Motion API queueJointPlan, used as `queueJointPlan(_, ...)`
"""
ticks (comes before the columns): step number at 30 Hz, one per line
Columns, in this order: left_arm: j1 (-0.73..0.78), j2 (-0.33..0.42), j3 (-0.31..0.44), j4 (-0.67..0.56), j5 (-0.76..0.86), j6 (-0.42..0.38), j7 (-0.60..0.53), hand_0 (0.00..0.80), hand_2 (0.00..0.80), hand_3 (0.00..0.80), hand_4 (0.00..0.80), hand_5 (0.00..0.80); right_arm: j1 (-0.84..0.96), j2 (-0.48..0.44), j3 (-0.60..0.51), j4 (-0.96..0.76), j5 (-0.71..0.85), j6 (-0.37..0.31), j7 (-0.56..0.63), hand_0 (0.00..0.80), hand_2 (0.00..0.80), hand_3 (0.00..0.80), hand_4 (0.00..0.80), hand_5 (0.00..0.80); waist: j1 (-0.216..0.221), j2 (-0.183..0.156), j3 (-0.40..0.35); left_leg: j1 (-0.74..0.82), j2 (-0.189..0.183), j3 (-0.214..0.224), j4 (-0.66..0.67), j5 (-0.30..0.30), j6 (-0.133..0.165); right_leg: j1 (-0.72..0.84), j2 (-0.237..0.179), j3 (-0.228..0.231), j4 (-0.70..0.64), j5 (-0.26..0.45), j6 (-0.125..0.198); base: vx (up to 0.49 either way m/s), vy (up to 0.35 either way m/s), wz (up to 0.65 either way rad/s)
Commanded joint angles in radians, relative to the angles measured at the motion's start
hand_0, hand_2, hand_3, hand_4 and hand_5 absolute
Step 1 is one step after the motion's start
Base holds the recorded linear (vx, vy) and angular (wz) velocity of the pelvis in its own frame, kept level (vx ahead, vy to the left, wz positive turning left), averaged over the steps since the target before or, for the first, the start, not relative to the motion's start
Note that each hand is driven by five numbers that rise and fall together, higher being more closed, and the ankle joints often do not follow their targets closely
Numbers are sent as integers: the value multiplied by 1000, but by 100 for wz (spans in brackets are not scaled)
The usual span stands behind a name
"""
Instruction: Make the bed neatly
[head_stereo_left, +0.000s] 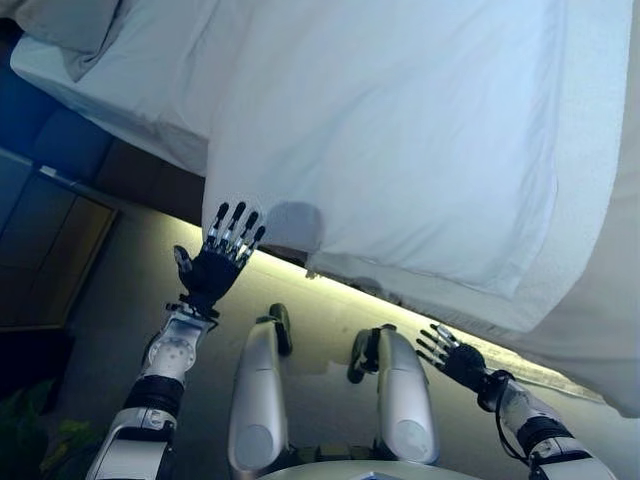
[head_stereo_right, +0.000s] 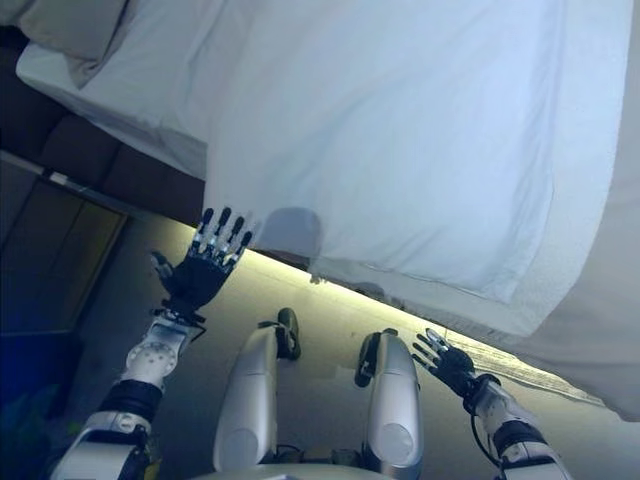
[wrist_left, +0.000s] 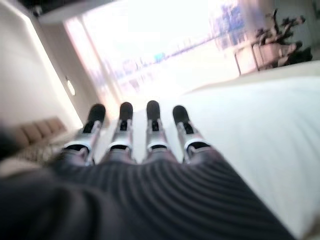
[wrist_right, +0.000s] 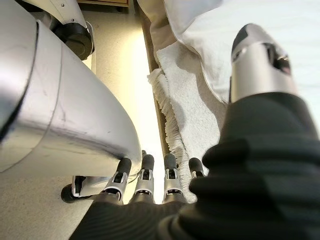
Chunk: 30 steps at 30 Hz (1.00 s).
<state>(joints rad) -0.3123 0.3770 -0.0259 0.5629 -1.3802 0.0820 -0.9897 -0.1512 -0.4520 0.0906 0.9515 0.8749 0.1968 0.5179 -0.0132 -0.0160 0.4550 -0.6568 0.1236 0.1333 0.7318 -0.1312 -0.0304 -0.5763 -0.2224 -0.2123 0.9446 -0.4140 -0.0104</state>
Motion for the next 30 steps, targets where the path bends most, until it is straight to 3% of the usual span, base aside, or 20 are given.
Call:
queueJointPlan(1, -25, -18, -6, -39, -39, -2, -14, 0, 0, 0, 0, 0, 31, -3, 33, 39, 5, -24, 30, 0, 0, 0, 0, 0, -13, -8, -50, 78, 24, -40, -7, -82, -33, -52, -6, 84, -130, 217, 81, 46, 12, -5)
queueJointPlan(3, -41, -21, -5, -36, -47, 3, -14, 0, 0, 0, 0, 0, 30, -3, 34, 39, 10, -26, 29, 0, 0, 0, 0, 0, -16, -13, -50, 65, 27, -40, 6, -87, -35, -64, -8, 83, -121, 216, 81, 79, 17, -5)
queueJointPlan(4, -49, -24, -5, -36, -57, 3, -8, 0, 0, 0, 0, 0, 30, -1, 35, 38, 14, -30, 24, 0, 0, 0, 0, 0, -17, -16, -50, 65, 28, -43, 32, -125, -40, -65, -9, 87, -97, 184, 90, 109, 12, -9)
queueJointPlan(12, -121, -14, 22, -8, -128, -4, 28, 0, 0, 0, 0, 0, 53, -12, 9, -2, 44, -58, -17, 0, 0, 0, 0, 0, -40, -56, -30, -24, 50, -45, 136, -173, -44, -146, -12, 99, -27, 166, 90, 9, 19, -9)
queueJointPlan(22, -275, 85, 68, 160, -278, -28, 155, 0, 0, 0, 0, 0, 73, -43, -33, 35, 70, -78, 27, 0, 0, 0, 0, 0, -73, -111, -10, -163, 75, -68, 278, -221, -37, -268, 9, 112, 43, 172, 89, -24, 23, -10)
queueJointPlan(30, -375, 153, 68, 290, -386, -71, 239, 0, 0, 0, 0, 0, 58, -58, -16, 10, 106, -93, 35, 0, 0, 0, 0, 0, -81, -136, 0, -280, 87, -98, 372, -238, -34, -363, 17, 117, 98, 175, 83, -29, -5, -6)
